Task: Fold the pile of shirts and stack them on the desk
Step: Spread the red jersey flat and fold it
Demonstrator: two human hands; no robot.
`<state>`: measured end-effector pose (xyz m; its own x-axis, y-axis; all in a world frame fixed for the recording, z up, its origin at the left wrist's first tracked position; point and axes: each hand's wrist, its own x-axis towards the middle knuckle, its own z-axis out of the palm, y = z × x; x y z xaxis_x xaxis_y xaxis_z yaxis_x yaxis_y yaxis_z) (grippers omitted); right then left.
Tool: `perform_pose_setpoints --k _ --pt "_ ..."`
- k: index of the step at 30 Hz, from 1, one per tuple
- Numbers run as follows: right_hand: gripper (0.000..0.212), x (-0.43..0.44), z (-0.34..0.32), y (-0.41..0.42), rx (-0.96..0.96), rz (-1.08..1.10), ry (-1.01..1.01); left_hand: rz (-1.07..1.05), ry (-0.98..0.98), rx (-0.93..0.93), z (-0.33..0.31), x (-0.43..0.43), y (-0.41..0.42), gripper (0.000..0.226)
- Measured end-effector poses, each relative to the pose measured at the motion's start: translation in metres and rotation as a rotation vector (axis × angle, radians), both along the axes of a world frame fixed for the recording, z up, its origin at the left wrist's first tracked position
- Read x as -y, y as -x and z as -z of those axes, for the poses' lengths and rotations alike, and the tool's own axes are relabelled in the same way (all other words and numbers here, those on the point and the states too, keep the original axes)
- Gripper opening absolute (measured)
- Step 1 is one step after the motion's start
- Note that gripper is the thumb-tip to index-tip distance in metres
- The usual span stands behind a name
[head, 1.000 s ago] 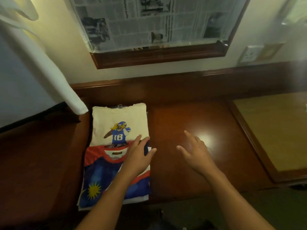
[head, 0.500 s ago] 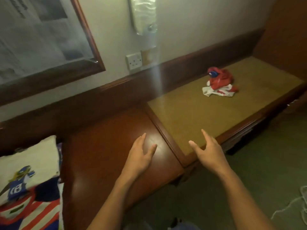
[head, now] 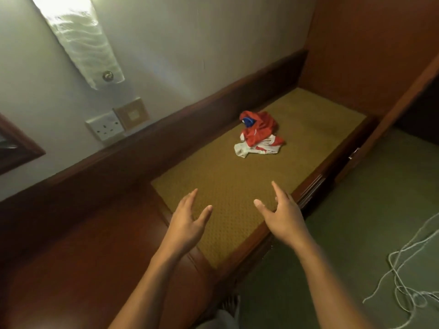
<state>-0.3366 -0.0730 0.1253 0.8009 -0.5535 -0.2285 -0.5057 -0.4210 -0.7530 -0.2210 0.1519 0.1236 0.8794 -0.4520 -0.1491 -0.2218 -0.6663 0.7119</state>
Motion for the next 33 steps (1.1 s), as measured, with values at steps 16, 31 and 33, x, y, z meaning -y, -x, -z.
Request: perform_pose_setpoints --k 16,31,33 --pt "0.063 0.244 0.052 -0.153 -0.037 0.026 0.103 0.125 -0.092 0.002 0.043 0.26 -0.168 0.049" --pt "0.039 0.363 0.231 -0.291 -0.067 -0.198 0.332 -0.023 -0.283 -0.115 0.171 0.425 -0.276 0.046" --pt "0.029 0.358 0.233 -0.285 -0.001 -0.141 0.307 -0.066 -0.248 -0.096 0.171 0.422 -0.266 0.028"
